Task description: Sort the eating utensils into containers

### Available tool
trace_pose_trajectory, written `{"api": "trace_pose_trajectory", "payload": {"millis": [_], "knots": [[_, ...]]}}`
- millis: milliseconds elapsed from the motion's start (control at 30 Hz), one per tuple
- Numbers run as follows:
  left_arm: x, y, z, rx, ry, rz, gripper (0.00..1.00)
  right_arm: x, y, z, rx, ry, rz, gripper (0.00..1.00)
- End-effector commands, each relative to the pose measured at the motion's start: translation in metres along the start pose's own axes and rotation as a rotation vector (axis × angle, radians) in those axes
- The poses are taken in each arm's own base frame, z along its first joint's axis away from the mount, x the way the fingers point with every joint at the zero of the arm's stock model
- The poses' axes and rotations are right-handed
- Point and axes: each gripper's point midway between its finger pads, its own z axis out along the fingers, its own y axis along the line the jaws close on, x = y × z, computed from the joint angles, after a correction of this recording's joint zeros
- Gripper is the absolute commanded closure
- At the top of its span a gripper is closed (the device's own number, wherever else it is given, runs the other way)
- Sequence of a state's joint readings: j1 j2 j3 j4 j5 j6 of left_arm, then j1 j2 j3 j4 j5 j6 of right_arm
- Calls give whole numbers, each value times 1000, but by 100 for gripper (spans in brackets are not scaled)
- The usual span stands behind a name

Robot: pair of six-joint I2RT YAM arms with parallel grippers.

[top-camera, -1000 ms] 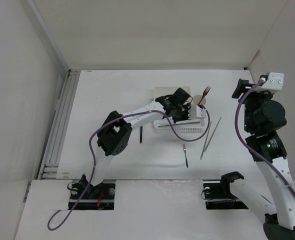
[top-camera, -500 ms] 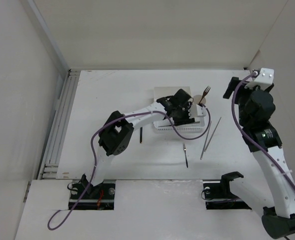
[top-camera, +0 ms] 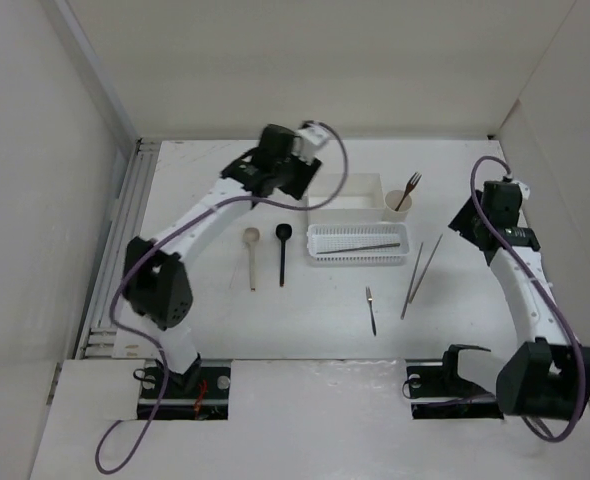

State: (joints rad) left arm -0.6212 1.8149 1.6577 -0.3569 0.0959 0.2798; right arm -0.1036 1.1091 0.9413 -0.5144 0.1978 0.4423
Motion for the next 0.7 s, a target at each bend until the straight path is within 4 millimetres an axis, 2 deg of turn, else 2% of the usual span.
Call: {"api": "trace_pose_trajectory", "payload": {"millis": [0, 33, 67, 100, 133, 167, 200, 233, 267, 300, 333, 367, 467, 667], "knots": [[36, 65, -58, -194, 17, -318, 51, 39, 0, 26, -2, 160, -2, 40], [50, 79, -67, -253, 32, -359, 51, 45, 6, 30, -39, 192, -20, 40], [79, 84, -70, -283, 82, -398, 51, 51, 11, 34, -70, 221, -43, 41], [87, 92, -81, -307, 77, -426, 53, 60, 10, 40, -70, 257, -64, 41], [100, 110, -90, -352, 77, -471, 53, 67, 6, 40, -56, 287, -67, 41], [124, 115, -92, -391, 113, -501, 53, 63, 6, 40, -51, 275, -67, 41], [131, 120, -97, -410, 107, -514, 53, 67, 5, 41, -41, 293, -57, 41], [131, 132, -107, -444, 69, -539, 52, 72, 3, 41, -36, 304, -59, 41], [142, 140, -112, -507, 88, -559, 48, 77, 4, 43, -44, 325, -58, 41], [142, 148, -119, -572, 82, -578, 39, 85, 1, 45, -33, 347, -60, 43], [147, 154, -122, -627, 81, -604, 21, 93, -2, 51, -19, 377, -64, 44], [148, 162, -131, -694, 74, -620, 17, 97, -4, 54, -11, 394, -66, 45], [144, 165, -135, -709, 52, -619, 16, 120, -5, 60, -32, 473, -89, 48], [147, 162, -139, -710, 43, -619, 16, 134, -9, 66, -8, 514, -131, 48]]}}
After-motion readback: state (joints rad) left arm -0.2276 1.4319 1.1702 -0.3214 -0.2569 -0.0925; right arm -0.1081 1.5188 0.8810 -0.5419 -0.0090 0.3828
